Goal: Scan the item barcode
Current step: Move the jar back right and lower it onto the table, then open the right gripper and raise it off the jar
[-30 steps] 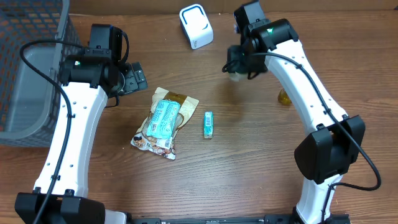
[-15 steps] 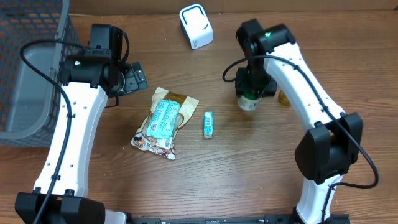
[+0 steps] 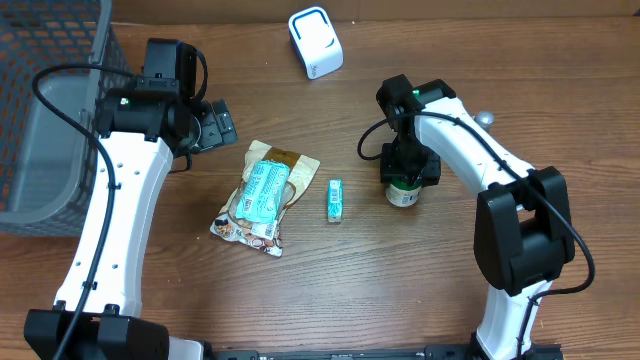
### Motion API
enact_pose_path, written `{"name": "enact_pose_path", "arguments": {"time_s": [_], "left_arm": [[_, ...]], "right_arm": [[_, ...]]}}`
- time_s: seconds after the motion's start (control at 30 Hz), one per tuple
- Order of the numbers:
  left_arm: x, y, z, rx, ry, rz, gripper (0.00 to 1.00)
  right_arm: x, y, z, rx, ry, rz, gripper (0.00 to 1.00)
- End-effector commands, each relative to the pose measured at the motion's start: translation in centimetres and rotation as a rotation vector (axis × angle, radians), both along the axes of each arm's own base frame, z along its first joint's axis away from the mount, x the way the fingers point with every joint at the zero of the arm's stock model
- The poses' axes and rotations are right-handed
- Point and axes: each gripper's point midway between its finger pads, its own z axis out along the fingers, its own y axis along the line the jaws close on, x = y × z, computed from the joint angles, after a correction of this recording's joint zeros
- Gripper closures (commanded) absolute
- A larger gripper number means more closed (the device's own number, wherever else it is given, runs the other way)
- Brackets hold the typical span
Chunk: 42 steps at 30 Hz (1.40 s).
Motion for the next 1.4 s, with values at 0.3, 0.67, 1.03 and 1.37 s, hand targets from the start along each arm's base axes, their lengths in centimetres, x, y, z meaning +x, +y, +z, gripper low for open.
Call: {"name": "enact_pose_path", "arguments": {"time_s": [0.3,0.67,1.03,1.37], "left_arm": [[0.3,0.0,0.6,0.003,-0.017,-0.017,0.0],[0.3,0.0,0.6,0.003,-0.017,-0.016,0.0],[0.3,0.0,0.6,0.003,-0.017,-0.016,0.0],[0.3,0.0,0.6,0.003,-0.017,-0.016,0.0]], "right_arm": [[-0.2,-0.5,0.1,-0.018,0.001,0.0,0.45],[-0.8,-0.7,0.2,-0.024,0.026,0.035,0.12],[6.0,-1.2,0.4,-0.098,-0.257,0.109,0.0],[9.6,0.1,1.1,-0.052,-0.41,0.094,0.0]]}}
